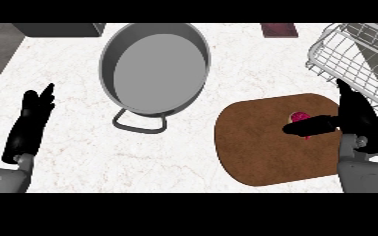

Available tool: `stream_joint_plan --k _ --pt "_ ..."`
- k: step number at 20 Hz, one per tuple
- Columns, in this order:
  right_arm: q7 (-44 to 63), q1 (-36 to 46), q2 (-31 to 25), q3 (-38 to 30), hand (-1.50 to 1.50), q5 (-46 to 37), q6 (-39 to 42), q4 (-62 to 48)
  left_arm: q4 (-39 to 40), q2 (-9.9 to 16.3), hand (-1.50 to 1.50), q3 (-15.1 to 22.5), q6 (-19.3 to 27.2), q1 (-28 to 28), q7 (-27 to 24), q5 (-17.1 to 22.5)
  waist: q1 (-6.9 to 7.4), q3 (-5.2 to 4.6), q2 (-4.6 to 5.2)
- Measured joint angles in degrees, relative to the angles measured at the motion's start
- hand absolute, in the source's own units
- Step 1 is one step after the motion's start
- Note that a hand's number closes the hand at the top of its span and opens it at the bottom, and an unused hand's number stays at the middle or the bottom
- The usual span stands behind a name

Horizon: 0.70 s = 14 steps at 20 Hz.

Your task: Pick the cupcake from the cutting board and place it in the pot

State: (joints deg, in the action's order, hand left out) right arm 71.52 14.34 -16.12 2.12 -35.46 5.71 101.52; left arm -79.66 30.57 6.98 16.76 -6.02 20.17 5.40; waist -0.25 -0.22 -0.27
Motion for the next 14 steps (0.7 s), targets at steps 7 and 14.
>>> stream_joint_plan --k 7,14 --pt "-0.44 -0.06 2.62 -1.51 -1.5 -2.61 1.63 -1.6 -0.52 -0.7 0.0 -0.45 -0.28 0.4 -0.02 -0.63 0.28 0.12 0.14" --pt "-1.65 1.34 4.06 -3.33 -1.5 -5.39 2.83 -4.67 -0.9 -1.12 0.0 -1.27 -1.21 0.57 0.01 -1.19 0.42 0.15 0.21"
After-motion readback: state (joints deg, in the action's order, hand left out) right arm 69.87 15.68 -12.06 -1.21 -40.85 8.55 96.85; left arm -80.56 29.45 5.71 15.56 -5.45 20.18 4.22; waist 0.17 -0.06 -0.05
